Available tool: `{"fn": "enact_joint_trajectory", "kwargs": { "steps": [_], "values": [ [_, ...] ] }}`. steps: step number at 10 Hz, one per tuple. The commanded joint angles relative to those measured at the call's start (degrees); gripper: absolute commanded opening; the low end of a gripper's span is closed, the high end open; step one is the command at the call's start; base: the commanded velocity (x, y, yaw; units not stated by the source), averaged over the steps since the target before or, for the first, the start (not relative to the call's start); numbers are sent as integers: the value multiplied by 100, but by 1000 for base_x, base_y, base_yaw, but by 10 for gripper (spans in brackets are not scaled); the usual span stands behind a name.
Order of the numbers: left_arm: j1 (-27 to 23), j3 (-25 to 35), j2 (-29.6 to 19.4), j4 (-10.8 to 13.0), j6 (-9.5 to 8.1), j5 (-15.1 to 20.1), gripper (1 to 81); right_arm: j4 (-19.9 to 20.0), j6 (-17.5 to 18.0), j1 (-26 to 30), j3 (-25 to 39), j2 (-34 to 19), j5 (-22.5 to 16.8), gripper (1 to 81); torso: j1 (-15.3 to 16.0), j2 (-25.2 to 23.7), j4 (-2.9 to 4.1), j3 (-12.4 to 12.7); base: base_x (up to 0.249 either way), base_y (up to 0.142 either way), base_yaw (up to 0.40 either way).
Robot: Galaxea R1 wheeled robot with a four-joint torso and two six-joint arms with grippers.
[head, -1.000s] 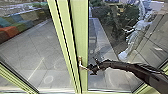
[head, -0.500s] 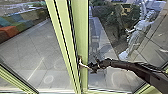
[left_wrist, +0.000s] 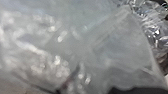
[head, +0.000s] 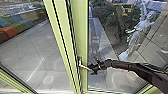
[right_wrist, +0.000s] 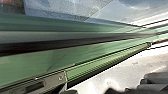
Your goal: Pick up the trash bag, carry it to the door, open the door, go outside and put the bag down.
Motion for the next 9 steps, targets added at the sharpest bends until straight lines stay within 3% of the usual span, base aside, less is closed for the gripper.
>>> {"fn": "enact_joint_trajectory", "kwargs": {
  "steps": [1, 6, 9],
  "values": [
    [-88, 27, -90, -17, -6, 544, 10, -77, 840, 1477, -676, -477, 329, 811, 0, -2, 0, 0, 97, 0, 0],
    [-88, 27, -81, -8, -6, 536, 10, -42, 840, 1530, -711, -669, 302, 811, -11, -5, 2, 0, 94, 0, 0],
    [-88, 27, -81, -17, -6, 544, 10, -33, 840, 1513, -693, -863, 302, 811, 6, 6, 4, -2, 0, 0, 0]
  ]
}}
